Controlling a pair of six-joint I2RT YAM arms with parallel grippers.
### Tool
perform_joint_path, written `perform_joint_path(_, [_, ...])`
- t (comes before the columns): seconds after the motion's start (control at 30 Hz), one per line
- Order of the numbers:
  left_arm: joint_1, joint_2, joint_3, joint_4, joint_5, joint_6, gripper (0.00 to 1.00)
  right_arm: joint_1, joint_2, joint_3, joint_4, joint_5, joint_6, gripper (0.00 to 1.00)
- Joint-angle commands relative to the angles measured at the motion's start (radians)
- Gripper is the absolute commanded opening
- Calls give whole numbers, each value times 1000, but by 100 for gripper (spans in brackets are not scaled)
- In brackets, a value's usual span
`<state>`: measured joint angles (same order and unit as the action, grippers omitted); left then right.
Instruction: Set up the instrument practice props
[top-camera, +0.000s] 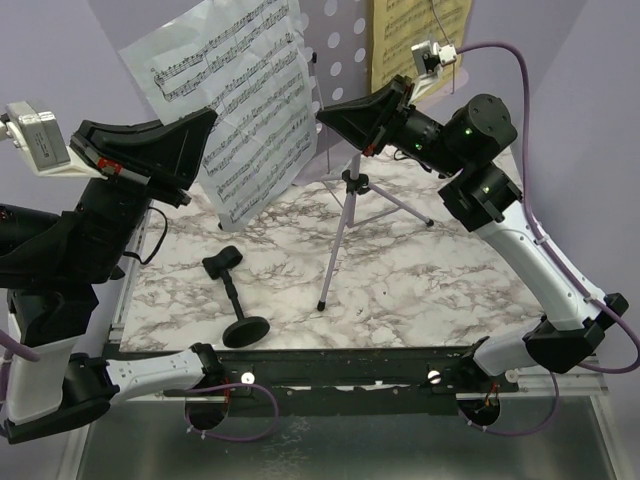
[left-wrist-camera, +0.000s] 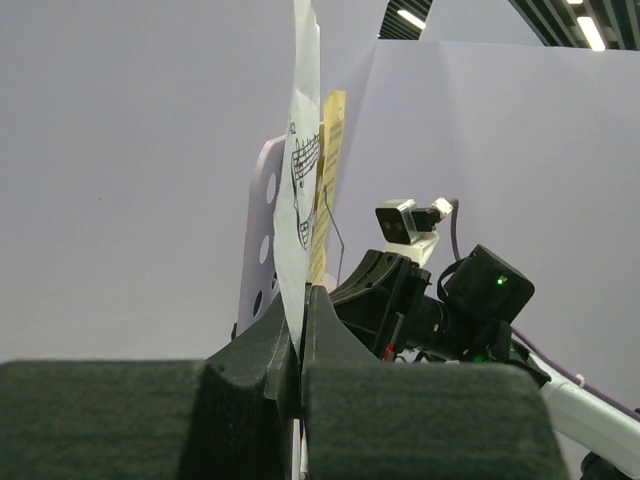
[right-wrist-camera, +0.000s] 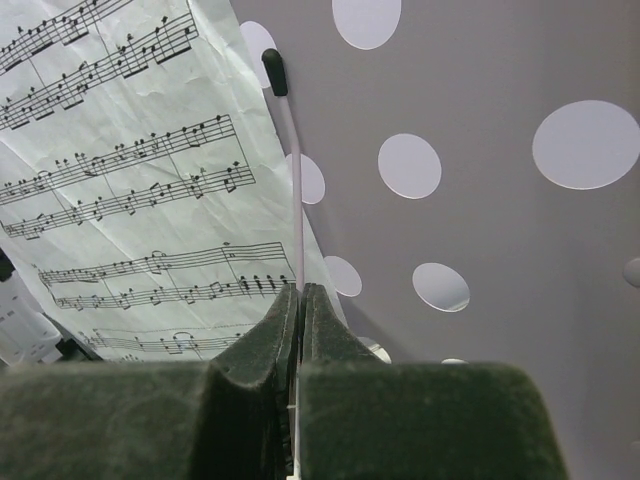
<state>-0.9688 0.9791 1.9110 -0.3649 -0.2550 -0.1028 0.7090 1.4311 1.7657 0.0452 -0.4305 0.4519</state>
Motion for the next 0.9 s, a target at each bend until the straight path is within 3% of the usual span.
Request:
perform_joint_path(0.0, [3,19,24,6,-33,48,0,4,-29,-32,101,-30,-8,0])
perform_joint_path(0.47, [3,98,74,39,-22,63,0,4,-72,-119,211,-27,-7,0])
perform_joint_path(0.87, [2,177,64,115,-59,72,0,3,-66,-110,204,-43,-14,0])
